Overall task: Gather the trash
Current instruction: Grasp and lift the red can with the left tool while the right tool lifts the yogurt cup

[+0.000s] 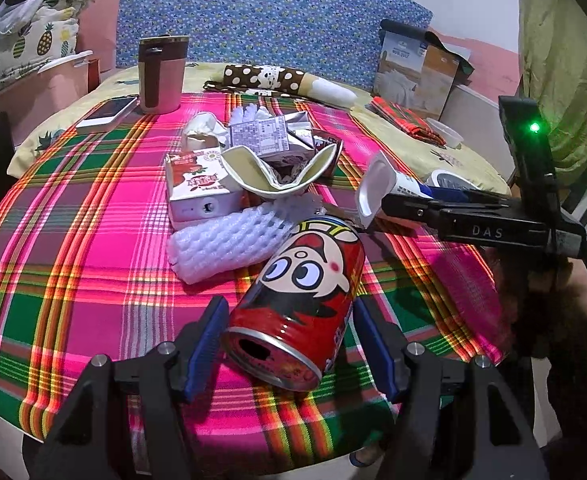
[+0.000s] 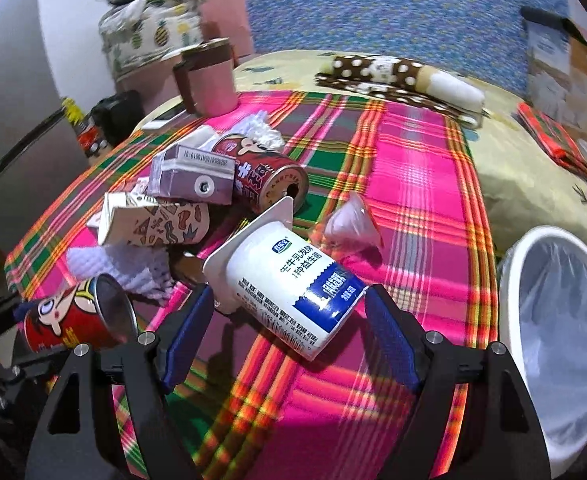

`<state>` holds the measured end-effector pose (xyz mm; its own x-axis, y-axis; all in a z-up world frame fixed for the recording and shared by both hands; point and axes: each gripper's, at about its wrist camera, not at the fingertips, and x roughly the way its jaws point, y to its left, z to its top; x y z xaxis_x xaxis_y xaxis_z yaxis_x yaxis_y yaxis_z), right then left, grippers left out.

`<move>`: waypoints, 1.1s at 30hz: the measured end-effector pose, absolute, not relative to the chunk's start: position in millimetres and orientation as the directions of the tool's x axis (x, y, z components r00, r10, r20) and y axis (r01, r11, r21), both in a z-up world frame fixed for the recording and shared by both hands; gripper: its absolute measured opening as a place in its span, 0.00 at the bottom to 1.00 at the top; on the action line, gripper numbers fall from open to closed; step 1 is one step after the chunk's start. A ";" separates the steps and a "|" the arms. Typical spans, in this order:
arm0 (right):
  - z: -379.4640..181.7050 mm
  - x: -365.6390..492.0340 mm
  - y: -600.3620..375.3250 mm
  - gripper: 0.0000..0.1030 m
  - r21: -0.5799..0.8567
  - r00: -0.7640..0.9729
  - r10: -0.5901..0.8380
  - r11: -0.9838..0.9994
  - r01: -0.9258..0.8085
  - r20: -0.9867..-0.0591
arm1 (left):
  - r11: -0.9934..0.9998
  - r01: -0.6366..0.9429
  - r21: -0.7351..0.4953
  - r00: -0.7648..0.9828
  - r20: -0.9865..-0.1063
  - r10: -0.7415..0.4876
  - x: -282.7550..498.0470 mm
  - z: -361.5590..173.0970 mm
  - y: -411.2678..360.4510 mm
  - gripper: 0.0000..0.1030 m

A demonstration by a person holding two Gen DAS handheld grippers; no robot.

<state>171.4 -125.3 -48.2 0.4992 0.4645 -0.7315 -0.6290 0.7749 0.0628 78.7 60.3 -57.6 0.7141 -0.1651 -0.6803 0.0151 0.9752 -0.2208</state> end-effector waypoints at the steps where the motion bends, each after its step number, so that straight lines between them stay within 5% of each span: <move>1: -47.7 173.2 -125.1 0.77 0.057 0.496 0.466 0.769 -0.637 -0.733 | 0.975 0.016 -0.221 0.714 -0.680 -0.166 79.3 -57.8 59.7 0.65; 15: -45.6 188.5 -113.5 0.77 -0.016 0.454 0.488 0.668 -0.744 -0.746 | 0.975 0.024 -0.221 0.706 -0.687 -0.173 83.5 -58.5 54.1 0.65; 22: -46.4 195.8 -125.2 0.70 0.147 0.408 0.544 0.713 -0.686 -0.733 | 0.975 0.021 -0.221 0.706 -0.688 -0.171 84.4 -58.1 53.3 0.65; 33: -43.2 175.5 -137.2 0.64 0.206 0.449 0.563 0.753 -0.625 -0.694 | 0.976 0.025 -0.218 0.706 -0.688 -0.171 85.2 -57.3 51.9 0.65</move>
<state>175.5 -137.2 -43.2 0.4486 0.5626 -0.6945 -0.6254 0.7527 0.2057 85.2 51.9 -57.3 0.7057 -0.1711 -0.6876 0.0247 0.9757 -0.2175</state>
